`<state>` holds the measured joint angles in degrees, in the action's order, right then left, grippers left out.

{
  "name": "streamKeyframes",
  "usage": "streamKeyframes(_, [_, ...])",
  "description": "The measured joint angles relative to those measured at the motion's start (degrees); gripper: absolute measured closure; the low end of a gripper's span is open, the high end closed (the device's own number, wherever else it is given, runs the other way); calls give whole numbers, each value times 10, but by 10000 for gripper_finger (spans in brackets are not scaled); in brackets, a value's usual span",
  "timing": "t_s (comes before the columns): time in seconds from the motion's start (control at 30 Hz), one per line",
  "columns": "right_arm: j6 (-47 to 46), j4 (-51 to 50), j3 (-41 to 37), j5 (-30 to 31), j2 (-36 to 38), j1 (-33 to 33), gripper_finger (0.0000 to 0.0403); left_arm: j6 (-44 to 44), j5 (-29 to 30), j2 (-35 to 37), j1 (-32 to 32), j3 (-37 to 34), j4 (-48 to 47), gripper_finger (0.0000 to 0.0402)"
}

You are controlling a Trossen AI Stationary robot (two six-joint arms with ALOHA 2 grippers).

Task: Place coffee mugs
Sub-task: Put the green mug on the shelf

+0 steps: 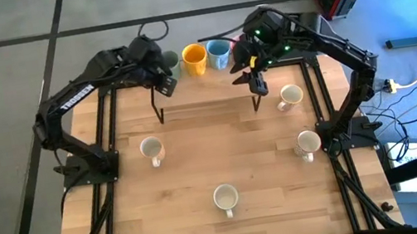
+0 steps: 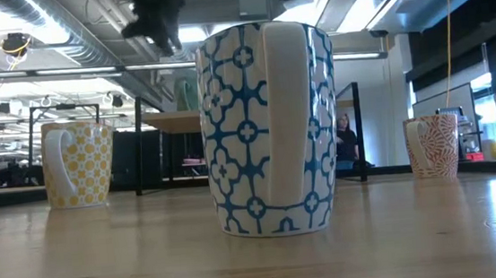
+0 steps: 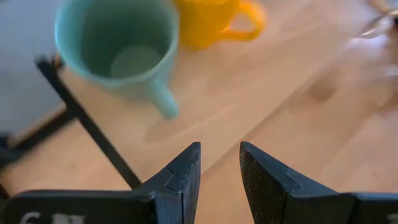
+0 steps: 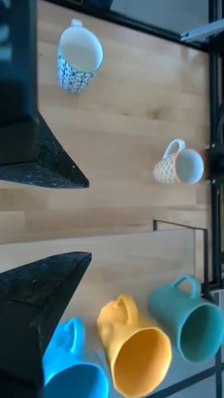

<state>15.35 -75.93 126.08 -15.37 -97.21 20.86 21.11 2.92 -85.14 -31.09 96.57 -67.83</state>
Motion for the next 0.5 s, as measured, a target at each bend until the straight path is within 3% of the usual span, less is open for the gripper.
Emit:
streamKeyframes(0.2, [0, -3, -14, 23, 0, 0, 235, 28, 19, -8, -24, -70, 63, 296])
streamKeyframes(0.5, [0, -4, -14, 29, 0, 0, 235, 25, 52, -9, -50, -78, 115, 296])
